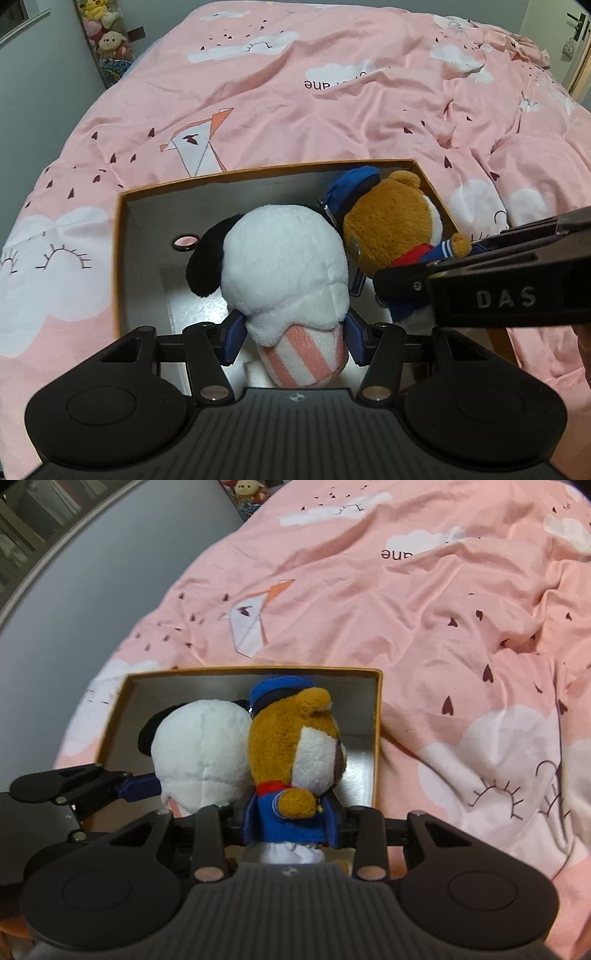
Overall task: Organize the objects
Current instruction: 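Carry both plushes into the shoebox and open both grippers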
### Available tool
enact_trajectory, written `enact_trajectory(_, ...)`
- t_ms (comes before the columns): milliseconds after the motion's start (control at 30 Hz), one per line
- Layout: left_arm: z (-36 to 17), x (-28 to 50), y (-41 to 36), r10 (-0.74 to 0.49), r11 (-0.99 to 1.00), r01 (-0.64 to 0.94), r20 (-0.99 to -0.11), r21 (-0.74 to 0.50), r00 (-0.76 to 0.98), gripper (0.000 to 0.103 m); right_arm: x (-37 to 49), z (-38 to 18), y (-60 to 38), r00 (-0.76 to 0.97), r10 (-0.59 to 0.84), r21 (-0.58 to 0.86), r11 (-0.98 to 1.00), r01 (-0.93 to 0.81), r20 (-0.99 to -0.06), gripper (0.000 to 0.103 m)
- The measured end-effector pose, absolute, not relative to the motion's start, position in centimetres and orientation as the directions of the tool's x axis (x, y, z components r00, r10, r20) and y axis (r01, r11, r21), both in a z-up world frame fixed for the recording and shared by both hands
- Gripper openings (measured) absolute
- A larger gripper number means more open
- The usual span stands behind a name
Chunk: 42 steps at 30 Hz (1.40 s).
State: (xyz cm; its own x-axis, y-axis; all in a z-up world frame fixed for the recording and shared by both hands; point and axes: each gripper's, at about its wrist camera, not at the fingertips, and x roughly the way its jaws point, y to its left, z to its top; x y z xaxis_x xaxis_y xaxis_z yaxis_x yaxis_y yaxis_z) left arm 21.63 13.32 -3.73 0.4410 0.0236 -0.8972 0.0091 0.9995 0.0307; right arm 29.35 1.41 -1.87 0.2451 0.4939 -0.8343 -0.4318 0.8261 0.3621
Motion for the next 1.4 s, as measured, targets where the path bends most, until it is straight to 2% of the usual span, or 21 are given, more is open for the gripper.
enact_trajectory(433, -5.7, 21.4, 11.2, 0.135, 0.991, -0.063, -0.871, 0.119, 0.473, 0.066, 29.1, -2.5, 3.0, 0.290, 0.428, 0.240, 0.826, -0.510, -0.856, 0.042)
enact_trajectory(533, -6.0, 21.1, 10.7, 0.150, 0.989, -0.081, -0.855, 0.126, 0.497, 0.068, 28.7, -2.4, 3.0, 0.307, 0.428, 0.224, 0.821, -0.524, -0.850, 0.045)
enact_trajectory(600, -6.1, 20.8, 10.5, 0.156, 0.988, -0.087, -0.843, 0.130, 0.515, 0.071, 28.4, -2.2, 3.0, 0.323, 0.433, 0.211, 0.814, -0.541, -0.842, 0.053)
enact_trajectory(633, -6.1, 20.6, 10.5, 0.157, 0.988, -0.090, -0.839, 0.129, 0.521, 0.071, 28.3, -2.0, 3.0, 0.331, 0.432, 0.202, 0.812, -0.548, -0.839, 0.053)
enact_trajectory(933, -3.3, 18.5, 10.9, 0.191, 0.981, -0.148, -0.772, 0.127, 0.606, 0.071, 27.1, 0.3, 2.1, 0.389, 0.445, 0.178, 0.811, -0.558, -0.807, 0.056)
enact_trajectory(1133, -0.1, 16.6, 10.9, 0.235, 0.968, -0.226, -0.705, 0.108, 0.669, 0.072, 25.0, 3.2, 0.8, 0.477, 0.457, 0.143, 0.818, -0.558, -0.751, 0.064)
enact_trajectory(1400, 3.7, 12.9, 10.0, 0.286, 0.950, -0.301, -0.603, 0.079, 0.745, 0.080, 20.2, 7.5, -2.8, 0.639, 0.486, 0.103, 0.836, -0.539, -0.597, 0.072)
